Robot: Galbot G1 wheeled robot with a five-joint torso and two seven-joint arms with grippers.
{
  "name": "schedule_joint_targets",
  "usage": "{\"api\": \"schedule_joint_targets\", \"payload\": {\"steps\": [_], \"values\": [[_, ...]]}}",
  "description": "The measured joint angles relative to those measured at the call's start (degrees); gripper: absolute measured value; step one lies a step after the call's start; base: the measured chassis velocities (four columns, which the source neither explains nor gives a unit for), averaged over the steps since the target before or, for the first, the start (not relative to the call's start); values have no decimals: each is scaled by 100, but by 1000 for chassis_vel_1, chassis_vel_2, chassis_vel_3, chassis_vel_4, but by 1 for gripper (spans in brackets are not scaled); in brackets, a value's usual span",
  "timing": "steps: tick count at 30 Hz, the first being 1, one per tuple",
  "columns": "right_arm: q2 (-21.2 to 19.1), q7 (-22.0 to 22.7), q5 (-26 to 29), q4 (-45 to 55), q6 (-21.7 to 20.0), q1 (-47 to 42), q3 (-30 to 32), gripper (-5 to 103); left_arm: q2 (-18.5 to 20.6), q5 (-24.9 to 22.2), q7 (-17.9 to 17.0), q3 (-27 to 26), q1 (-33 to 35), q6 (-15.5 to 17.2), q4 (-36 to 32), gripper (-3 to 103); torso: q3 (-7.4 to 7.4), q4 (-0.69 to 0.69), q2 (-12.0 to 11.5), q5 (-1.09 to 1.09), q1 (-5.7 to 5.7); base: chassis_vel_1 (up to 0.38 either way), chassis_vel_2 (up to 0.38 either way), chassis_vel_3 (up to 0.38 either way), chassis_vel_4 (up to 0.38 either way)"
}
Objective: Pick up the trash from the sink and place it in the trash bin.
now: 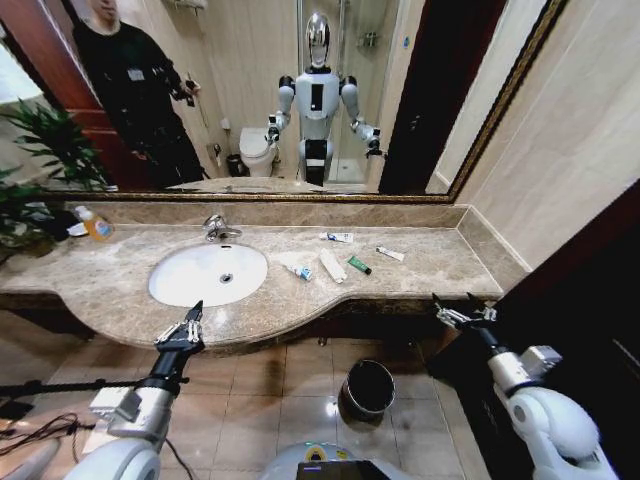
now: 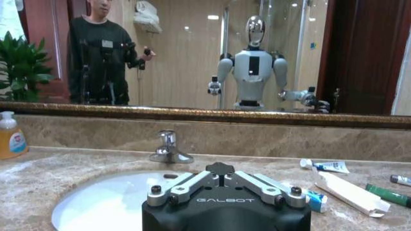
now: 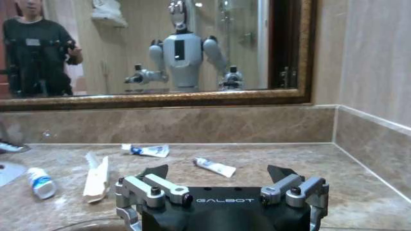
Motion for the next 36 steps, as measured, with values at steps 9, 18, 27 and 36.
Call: {"api": "schedule_joint_targets", "payload": {"steps": [9, 18, 27, 36], "values": [[-241, -107, -51, 110, -347, 180, -149, 100, 0, 0, 0, 0, 0, 0, 0, 0, 0, 0, 0, 0, 0, 0, 0, 0, 0], [-395, -331, 1, 6, -449, 210, -75, 100, 0, 0, 0, 0, 0, 0, 0, 0, 0, 0, 0, 0, 0, 0, 0, 0, 0], [-504, -369, 10, -57, -663, 326, -205, 100, 0, 0, 0, 0, 0, 0, 0, 0, 0, 0, 0, 0, 0, 0, 0, 0, 0], [-797, -551, -29, -283, -883, 650, -493, 100, 0, 0, 0, 0, 0, 0, 0, 0, 0, 0, 0, 0, 0, 0, 0, 0, 0]]}}
